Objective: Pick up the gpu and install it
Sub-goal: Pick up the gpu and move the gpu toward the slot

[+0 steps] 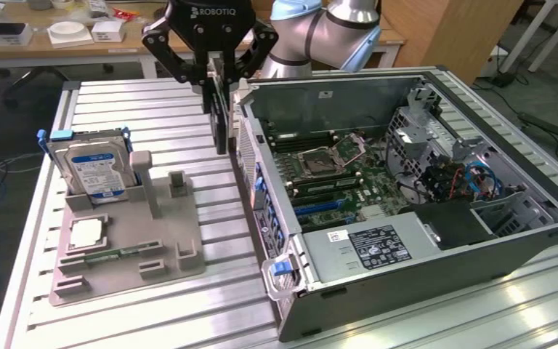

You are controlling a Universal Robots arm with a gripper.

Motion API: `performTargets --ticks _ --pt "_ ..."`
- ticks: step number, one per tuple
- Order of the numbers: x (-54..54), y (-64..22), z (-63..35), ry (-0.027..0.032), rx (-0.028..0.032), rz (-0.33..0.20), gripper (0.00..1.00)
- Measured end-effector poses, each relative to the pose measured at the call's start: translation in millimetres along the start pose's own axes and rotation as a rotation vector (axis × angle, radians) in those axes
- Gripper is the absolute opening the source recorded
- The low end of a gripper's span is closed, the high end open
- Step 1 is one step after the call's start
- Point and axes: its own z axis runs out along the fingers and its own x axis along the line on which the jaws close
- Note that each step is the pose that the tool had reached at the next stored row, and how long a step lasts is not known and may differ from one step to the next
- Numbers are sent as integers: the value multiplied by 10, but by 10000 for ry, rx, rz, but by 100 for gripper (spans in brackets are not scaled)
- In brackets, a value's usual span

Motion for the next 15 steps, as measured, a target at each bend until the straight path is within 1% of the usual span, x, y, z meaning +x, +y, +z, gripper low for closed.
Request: performTargets --ticks 15 --pt "-145 -1 1 0 0 -11 26"
